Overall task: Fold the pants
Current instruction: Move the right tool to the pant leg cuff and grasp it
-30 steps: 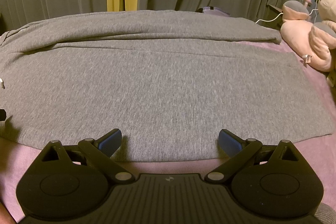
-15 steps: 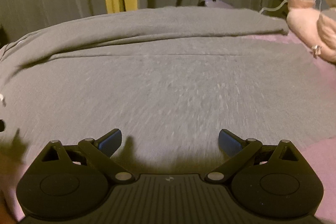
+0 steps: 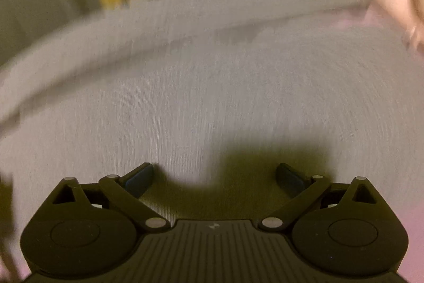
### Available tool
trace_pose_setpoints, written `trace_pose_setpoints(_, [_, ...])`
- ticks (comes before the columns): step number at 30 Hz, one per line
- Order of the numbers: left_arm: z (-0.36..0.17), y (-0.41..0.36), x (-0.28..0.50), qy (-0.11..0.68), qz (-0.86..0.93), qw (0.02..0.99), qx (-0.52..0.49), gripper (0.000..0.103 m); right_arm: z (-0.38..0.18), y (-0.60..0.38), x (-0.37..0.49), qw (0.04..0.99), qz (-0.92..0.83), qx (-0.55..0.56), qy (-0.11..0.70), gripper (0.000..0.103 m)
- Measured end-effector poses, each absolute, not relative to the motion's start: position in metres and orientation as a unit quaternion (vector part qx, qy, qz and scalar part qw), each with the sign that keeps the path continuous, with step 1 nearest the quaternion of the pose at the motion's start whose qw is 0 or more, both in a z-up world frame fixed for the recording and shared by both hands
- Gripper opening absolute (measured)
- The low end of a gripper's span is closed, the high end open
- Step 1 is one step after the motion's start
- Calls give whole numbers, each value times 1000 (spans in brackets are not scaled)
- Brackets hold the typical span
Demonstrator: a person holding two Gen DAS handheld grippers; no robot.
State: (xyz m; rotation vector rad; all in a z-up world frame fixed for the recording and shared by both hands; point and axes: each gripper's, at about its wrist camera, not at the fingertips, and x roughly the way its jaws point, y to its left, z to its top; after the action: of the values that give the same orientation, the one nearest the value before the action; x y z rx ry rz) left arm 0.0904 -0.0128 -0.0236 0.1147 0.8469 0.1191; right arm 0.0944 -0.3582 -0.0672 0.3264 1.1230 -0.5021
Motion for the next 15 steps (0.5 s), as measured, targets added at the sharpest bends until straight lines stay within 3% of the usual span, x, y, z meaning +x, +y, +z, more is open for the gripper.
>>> trace_pose_setpoints(5, [-34, -3, 91, 401, 55, 914, 14, 103, -50, -397, 198, 856, -259, 140, 424, 97])
trace_pose_setpoints(7, [-38, -6, 89, 384, 62, 921, 16, 103, -61, -417, 245, 854, -275, 158, 413, 88])
trace_pose_setpoints(9, [-40, -11, 85, 369, 67, 927, 29, 103, -75, -439, 282, 840, -303, 196, 406, 59])
trace_pose_setpoints(10, [-41, -13, 85, 363, 68, 929, 35, 103, -84, -449, 297, 829, -317, 220, 405, 54])
trace_pose_setpoints(15, [-43, -12, 88, 349, 69, 934, 32, 103, -128, -476, 345, 778, -380, 257, 429, 61])
